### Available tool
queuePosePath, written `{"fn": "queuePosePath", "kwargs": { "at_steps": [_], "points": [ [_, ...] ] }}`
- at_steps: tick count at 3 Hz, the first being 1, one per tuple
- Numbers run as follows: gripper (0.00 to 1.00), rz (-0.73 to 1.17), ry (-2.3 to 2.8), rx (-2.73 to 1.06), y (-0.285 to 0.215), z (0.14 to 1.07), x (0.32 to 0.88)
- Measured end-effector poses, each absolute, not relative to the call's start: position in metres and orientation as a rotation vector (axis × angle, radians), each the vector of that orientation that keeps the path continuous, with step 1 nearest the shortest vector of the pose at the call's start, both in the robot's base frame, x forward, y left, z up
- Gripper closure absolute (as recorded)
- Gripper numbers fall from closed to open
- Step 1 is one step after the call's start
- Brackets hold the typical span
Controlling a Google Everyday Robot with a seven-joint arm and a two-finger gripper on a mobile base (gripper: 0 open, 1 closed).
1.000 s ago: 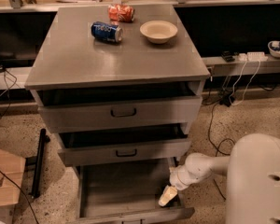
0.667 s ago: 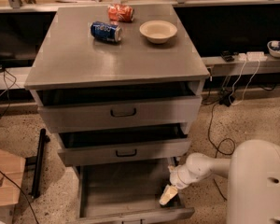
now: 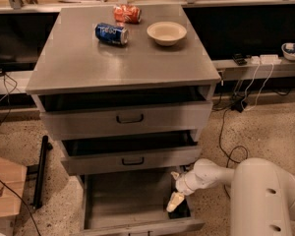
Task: Pick sponge from bottom drawer and place on counter
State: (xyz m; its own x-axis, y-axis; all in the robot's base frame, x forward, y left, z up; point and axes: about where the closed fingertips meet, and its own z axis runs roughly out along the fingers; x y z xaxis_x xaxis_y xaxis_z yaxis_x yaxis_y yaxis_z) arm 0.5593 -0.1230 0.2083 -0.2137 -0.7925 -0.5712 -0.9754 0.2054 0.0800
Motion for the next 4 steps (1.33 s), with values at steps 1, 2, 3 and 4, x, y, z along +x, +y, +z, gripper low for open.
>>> {"fn": "queuePosePath", "kwargs": {
  "at_steps": [1,2,3,4],
  "points": [
    [0.0,0.606,2.079,-1.642,-0.123,0.208,0.562],
    [0.0,0.568,2.113,-1.652,-0.125,0.196,0.559],
    [0.0,0.508,2.155,-1.661,-0.135,0.174,0.556],
    [0.0,0.464,2.169,-1.69,-0.146,0.158,0.557]
  ]
}}
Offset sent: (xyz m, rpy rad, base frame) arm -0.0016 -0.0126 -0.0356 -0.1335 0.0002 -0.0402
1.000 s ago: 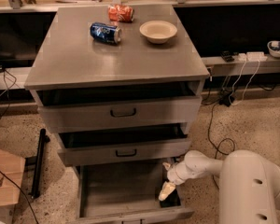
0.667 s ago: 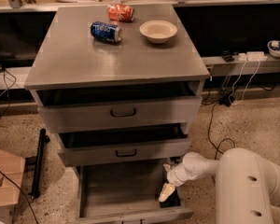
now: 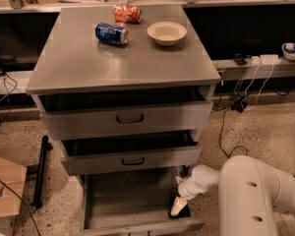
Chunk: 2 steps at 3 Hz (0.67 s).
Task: Pick sponge from bottom drawer and place on counter
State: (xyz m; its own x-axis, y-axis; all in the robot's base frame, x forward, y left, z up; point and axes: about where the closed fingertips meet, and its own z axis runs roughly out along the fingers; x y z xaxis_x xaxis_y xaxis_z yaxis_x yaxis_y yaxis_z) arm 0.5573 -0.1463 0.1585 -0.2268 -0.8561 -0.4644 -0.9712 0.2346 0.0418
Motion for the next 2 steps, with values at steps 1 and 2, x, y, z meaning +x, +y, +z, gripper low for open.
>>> {"fn": "queuePosePath", "kwargs": {
  "at_steps": [1,2],
  "points": [
    [0.0,0.468,2.169,-1.715,-0.151,0.143,0.559],
    [0.0,0.5,2.163,-1.742,-0.149,0.127,0.558]
  ]
}}
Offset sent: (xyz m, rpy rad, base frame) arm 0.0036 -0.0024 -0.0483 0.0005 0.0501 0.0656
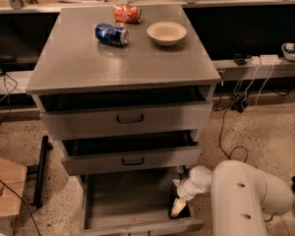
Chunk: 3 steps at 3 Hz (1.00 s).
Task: Pick sponge from bottom drawer and place on counter
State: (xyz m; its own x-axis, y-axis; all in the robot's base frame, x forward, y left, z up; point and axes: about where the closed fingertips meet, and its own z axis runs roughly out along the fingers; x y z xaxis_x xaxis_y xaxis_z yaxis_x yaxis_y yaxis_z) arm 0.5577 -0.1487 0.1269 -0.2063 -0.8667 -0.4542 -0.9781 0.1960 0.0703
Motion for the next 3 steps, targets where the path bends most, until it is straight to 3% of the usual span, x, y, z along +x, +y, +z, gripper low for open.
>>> {"fn": "queuePosePath", "kwargs": {
  "at_steps": [2,3],
  "points": [
    [0.0,0.613,2.164,-1.793,-0.135,0.099,0.539],
    [0.18,0.613,2.164,-1.793,-0.135,0.101,0.539]
  ]
}}
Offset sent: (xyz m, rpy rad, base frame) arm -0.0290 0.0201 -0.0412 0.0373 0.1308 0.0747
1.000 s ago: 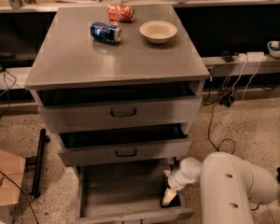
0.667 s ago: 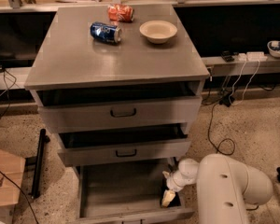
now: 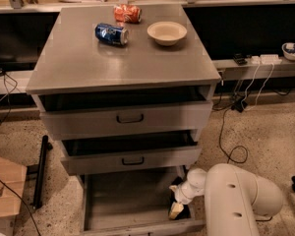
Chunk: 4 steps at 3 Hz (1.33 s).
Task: Pick sponge from bottom drawer and place on counter
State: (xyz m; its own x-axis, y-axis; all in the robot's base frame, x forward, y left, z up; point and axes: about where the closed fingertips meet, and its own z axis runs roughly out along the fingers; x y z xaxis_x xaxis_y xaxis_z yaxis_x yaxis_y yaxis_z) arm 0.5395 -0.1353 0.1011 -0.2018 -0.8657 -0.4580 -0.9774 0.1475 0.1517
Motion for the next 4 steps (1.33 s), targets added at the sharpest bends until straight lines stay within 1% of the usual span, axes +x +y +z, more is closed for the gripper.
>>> {"fn": "queuePosePath", "kwargs": {
  "at_steps": [1,3,4],
  "points": [
    [0.41,0.608,2.162,-1.807,-0.131,0.103,0.538],
    [0.87,0.536,2.09,-1.827,-0.114,0.127,0.549],
    [1.0,0.502,2.022,-1.795,-0.103,0.15,0.559]
  ]
}}
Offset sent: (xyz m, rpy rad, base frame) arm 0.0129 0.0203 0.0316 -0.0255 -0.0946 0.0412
